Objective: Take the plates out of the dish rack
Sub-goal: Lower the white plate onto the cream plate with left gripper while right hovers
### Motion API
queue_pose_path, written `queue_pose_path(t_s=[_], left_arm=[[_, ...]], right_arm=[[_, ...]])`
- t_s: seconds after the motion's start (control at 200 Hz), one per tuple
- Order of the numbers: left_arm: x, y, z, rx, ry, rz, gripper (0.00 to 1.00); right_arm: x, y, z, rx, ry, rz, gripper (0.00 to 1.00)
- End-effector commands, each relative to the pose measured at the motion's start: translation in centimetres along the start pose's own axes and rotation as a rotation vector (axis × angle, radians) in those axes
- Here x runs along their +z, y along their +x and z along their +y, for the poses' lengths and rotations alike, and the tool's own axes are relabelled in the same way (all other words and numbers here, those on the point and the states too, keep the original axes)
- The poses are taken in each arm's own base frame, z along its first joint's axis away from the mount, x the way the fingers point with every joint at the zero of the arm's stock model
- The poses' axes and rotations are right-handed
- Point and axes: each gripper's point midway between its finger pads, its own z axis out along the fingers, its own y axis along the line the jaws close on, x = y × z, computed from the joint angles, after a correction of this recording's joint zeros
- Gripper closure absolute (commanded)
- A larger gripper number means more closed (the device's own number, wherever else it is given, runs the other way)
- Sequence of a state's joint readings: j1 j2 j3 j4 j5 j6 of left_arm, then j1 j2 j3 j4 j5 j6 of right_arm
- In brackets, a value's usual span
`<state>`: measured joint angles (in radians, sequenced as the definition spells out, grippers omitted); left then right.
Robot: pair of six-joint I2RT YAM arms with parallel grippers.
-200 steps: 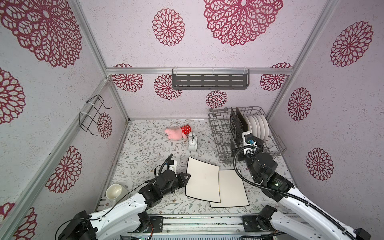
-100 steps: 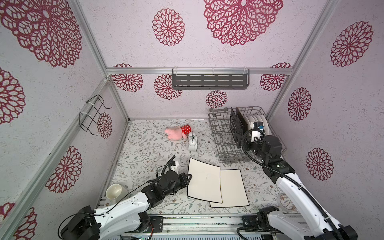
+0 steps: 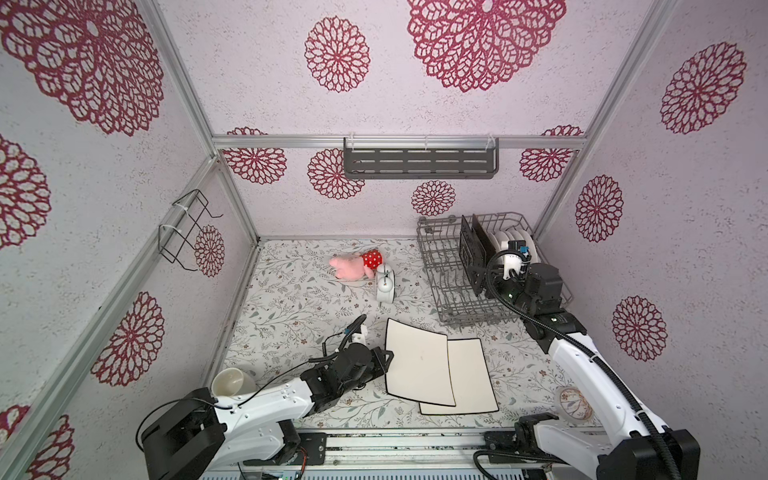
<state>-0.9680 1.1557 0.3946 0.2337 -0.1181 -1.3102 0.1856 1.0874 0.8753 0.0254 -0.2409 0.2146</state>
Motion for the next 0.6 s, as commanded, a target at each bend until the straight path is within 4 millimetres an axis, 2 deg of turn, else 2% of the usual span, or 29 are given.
queue_pose_path(t_s=[0.0,0.25,0.595], left_arm=[[-0.7,-2.3,-6.7,-0.085,0.22,-0.084,1.0],[0.8,-0.6,-6.1,-0.103,0.188,-0.044,1.0],[2.8,2.1,-5.6,-0.125,0.169,0.013,1.0]], right_arm=[[-0.6,-2.9,1.1,0.003,-0.04,-0.073,0.13],[-1.2,-3.6,0.9,-0.022,-0.018,-0.093,0.13],[-1.0,-3.0,0.5,-0.022,-0.004,-0.082,0.13]])
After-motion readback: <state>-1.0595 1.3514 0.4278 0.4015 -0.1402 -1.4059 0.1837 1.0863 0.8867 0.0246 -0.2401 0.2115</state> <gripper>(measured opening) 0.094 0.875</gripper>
